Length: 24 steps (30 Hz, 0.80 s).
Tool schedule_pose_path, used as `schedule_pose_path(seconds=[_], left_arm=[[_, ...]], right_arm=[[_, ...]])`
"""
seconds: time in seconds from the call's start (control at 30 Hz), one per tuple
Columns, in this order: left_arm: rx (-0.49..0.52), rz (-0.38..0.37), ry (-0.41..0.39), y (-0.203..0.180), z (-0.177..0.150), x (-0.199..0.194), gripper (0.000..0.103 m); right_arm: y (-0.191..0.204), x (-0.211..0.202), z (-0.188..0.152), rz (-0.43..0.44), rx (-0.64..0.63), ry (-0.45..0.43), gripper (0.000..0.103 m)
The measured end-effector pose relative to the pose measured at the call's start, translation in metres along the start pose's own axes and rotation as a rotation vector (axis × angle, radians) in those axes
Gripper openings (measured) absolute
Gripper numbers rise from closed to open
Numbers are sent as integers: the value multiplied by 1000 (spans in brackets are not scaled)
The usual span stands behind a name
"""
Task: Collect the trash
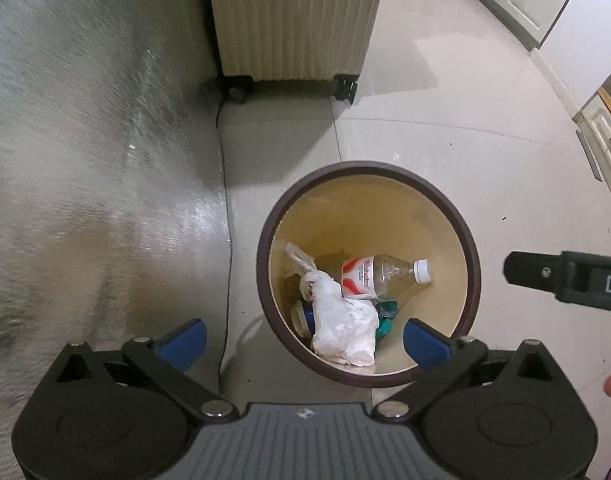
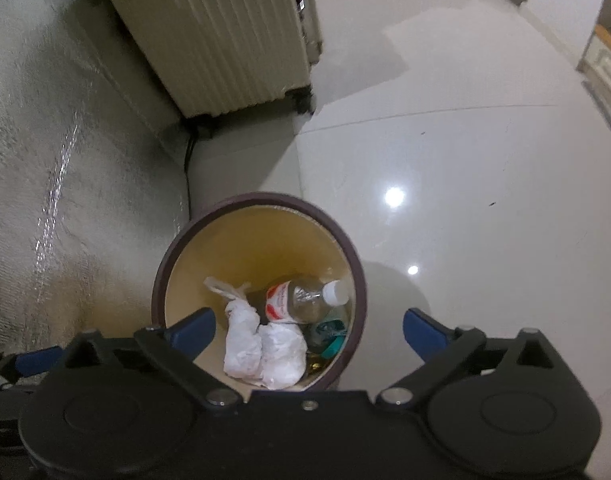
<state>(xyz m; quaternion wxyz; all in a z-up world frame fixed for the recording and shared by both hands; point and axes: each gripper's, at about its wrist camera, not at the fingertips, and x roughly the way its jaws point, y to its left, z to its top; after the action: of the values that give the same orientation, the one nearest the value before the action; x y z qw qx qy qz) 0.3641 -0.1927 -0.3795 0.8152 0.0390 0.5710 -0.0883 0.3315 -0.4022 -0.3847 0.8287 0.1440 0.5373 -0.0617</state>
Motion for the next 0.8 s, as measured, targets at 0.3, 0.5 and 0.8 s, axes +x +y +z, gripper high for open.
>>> schedule_pose_path(seconds=[0.3, 0.5, 0.8], left_arm=[[17, -5, -65, -5, -11, -64, 103], [25, -9, -129, -11, -21, -116, 103], [35, 0, -221, -16, -36, -198, 103]], right_arm=[[-6, -72, -9, -31, 17, -86, 103], [-5, -127, -17, -16, 49, -148, 103], [4, -208, -32, -21, 28, -242, 103]])
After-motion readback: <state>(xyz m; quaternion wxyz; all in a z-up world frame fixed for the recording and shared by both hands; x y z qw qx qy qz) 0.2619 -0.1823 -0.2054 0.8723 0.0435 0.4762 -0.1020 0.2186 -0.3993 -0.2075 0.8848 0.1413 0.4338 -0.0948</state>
